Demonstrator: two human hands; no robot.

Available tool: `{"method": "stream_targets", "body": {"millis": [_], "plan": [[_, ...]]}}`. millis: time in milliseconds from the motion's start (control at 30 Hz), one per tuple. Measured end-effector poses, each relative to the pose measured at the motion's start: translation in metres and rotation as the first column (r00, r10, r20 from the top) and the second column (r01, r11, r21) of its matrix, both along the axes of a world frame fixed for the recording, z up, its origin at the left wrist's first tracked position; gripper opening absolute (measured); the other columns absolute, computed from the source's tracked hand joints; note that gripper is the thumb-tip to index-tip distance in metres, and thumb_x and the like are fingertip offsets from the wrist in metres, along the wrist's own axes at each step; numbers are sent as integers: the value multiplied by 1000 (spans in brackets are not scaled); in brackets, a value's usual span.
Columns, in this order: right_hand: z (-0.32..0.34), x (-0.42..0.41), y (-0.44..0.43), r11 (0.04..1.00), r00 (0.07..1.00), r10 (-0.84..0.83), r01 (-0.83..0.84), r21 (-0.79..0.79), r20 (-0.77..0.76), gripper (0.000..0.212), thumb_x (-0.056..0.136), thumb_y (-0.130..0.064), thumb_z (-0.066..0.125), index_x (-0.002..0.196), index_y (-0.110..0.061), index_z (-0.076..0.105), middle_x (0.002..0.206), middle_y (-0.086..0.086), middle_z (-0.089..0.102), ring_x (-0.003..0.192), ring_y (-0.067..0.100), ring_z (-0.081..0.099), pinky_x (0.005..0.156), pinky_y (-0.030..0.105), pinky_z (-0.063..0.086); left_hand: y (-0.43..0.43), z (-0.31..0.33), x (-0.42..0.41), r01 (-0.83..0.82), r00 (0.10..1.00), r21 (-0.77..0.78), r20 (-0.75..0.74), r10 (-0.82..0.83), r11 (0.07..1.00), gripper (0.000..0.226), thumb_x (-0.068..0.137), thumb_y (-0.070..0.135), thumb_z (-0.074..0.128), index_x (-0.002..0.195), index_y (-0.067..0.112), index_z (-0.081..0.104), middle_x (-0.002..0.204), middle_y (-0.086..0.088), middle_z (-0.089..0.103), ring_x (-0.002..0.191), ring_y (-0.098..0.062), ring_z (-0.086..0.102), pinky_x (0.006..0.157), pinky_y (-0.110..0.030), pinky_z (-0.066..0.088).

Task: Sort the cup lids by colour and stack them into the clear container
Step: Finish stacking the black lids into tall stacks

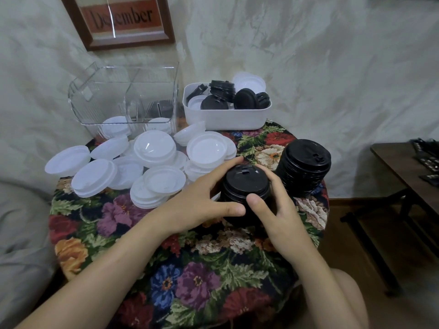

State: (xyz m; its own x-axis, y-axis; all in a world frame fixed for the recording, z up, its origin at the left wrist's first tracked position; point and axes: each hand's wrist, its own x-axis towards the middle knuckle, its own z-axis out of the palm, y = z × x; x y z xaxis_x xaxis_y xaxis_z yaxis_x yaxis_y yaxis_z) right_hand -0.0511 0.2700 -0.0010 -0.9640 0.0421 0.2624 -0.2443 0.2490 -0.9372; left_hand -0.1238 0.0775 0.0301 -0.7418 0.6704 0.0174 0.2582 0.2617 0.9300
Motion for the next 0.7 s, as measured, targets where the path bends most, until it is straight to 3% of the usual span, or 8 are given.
{"method": "stream_targets", "body": {"millis": [133, 333, 533, 700], "plan": [[4, -1, 2, 1000, 1000, 9, -9, -13, 15, 53, 93, -44, 64, 143, -38, 46, 131, -33, 58, 127, -7, 53, 98, 7, 40, 3, -5, -1, -19, 1000, 31, -19, 20, 999, 88, 84, 17, 85, 154, 38, 36, 149, 23, 51, 141, 4, 44, 121, -26, 34], [15, -9, 4, 999, 998, 34, -36, 36, 44, 66, 84, -58, 74, 142, -40, 49, 131, -25, 61, 122, -4, 58, 96, 13, 47, 3, -8, -3, -22, 999, 44, -37, 23, 999, 84, 83, 16, 85, 150, 40, 40, 145, 23, 55, 139, 1, 47, 118, -24, 37], [17, -13, 6, 997, 996, 67, -68, 19, 52, 55, 84, -41, 76, 135, -41, 54, 125, -24, 65, 117, -2, 62, 92, 12, 47, 2, -9, -4, -22, 999, 36, -40, 24, 999, 87, 84, 17, 85, 154, 38, 37, 148, 24, 52, 140, 2, 45, 119, -27, 35], [17, -14, 13, 992, 989, 125, -127, 22, 80, 61, 87, -36, 77, 143, -32, 52, 132, -16, 65, 124, 2, 60, 99, 15, 46, 2, -10, -4, -29, 999, 32, -39, 30, 999, 85, 83, 15, 84, 151, 40, 39, 144, 27, 54, 138, 5, 46, 114, -17, 37]]}}
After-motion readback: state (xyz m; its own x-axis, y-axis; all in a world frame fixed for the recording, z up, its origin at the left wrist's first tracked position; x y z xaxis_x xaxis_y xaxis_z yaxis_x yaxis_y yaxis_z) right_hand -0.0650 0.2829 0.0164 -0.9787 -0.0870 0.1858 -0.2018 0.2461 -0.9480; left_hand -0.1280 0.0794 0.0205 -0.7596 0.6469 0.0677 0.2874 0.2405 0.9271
